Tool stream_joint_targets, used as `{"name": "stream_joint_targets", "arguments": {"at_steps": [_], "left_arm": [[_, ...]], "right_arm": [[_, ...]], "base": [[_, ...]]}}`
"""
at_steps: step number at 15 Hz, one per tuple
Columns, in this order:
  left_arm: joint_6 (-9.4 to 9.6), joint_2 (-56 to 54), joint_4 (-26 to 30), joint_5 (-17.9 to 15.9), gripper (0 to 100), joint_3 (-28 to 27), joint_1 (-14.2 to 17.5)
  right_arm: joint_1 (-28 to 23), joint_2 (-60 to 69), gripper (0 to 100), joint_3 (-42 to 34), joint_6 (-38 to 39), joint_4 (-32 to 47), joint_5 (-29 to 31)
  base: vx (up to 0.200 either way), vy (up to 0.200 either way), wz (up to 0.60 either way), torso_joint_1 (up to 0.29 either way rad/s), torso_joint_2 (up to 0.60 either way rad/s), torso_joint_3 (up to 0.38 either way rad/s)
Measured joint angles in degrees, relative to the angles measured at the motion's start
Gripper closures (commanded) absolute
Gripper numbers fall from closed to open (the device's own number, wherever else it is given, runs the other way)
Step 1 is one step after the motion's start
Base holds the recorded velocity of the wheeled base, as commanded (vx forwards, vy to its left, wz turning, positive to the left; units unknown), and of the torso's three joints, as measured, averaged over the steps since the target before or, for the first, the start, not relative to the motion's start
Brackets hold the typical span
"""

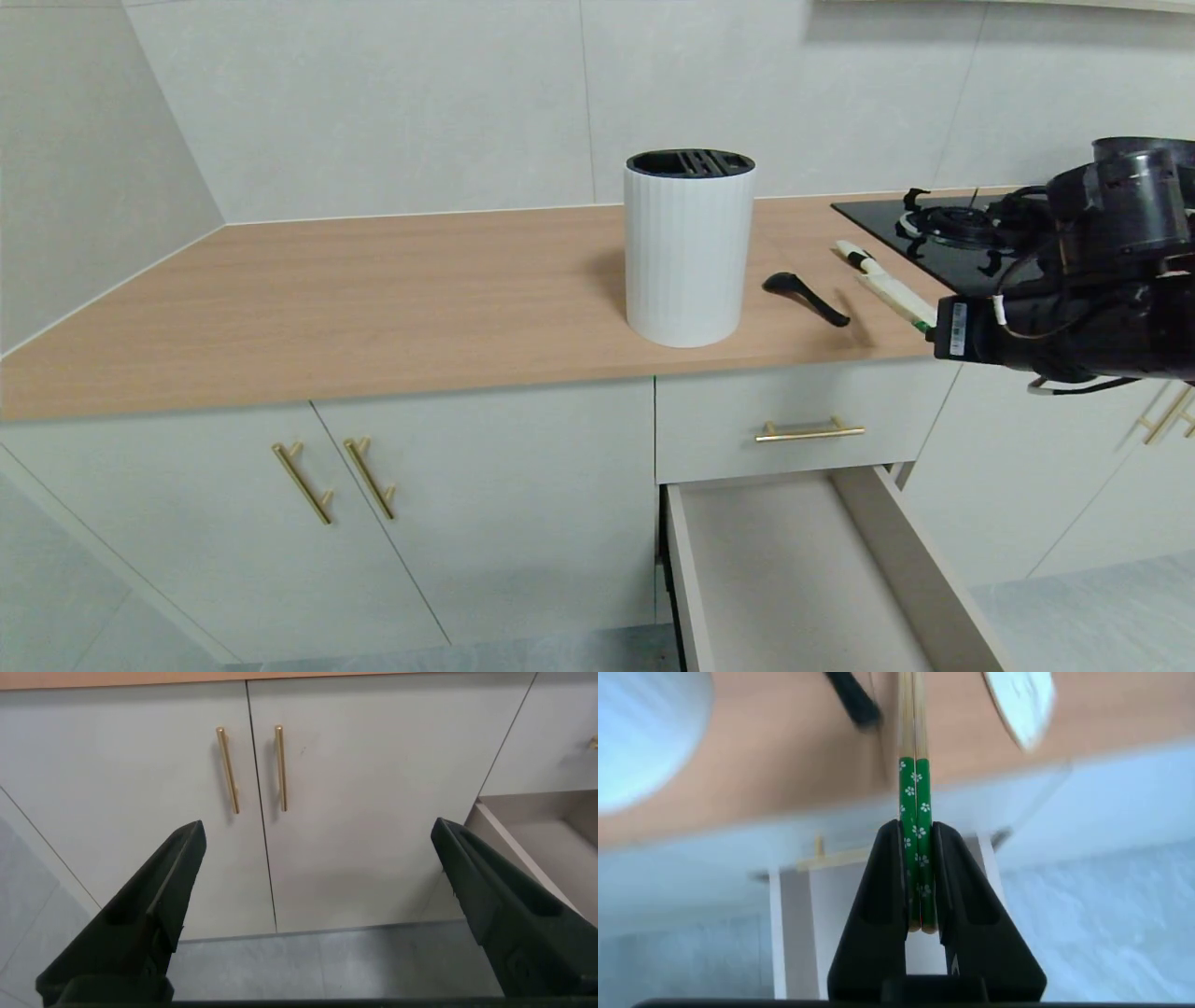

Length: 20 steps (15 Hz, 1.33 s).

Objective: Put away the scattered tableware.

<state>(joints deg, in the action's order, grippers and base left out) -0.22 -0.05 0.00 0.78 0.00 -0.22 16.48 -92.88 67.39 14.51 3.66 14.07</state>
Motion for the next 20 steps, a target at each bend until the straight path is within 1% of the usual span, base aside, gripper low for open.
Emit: {"name": "stream_joint_targets", "arguments": {"at_steps": [3, 5, 7, 9, 13, 16, 20], "left_arm": [[0.0, 0.0, 0.0, -0.02, 0, 0.0, 0.04], [-0.02, 0.02, -0.02, -0.02, 0, -0.02, 0.04], [0.0, 0.02, 0.0, -0.02, 0, 0.0, 0.01], [-0.02, 0.02, -0.02, 0.0, 0, 0.0, 0.0], [0.0, 0.05, 0.0, -0.02, 0, 0.0, 0.0], [-0.02, 0.05, 0.0, 0.0, 0, 0.0, 0.0], [-0.02, 0.05, 0.0, -0.02, 0, -0.02, 0.0]], "right_arm": [[0.13, 6.12, 100, -5.85, -1.01, 0.3, -6.61], [0.74, 9.8, 100, -8.52, -3.29, 0.46, -10.22], [2.83, 13.31, 100, -10.53, -5.47, 3.23, -12.9], [6.21, 16.4, 100, -11.43, -6.36, 7.73, -14.02], [11.24, 18.15, 100, -12.15, -7.81, 11.45, -14.86], [12.81, 17.82, 100, -13.23, -8.68, 11.5, -16.45], [13.62, 15.92, 100, -14.09, -9.36, 11.14, -16.66]], "base": [[0.0, 0.0, 0.0, 0.0, 0.0, 0.0], [0.0, 0.0, 0.0, 0.0, 0.0, 0.0], [0.0, 0.0, 0.0, 0.0, 0.0, 0.0], [0.0, 0.0, 0.0, 0.0, 0.0, 0.0], [0.0, 0.0, 0.0, 0.0, 0.0, 0.0], [0.0, 0.0, 0.0, 0.0, 0.0, 0.0], [0.0, 0.0, 0.0, -0.014, 0.03, 0.021]]}}
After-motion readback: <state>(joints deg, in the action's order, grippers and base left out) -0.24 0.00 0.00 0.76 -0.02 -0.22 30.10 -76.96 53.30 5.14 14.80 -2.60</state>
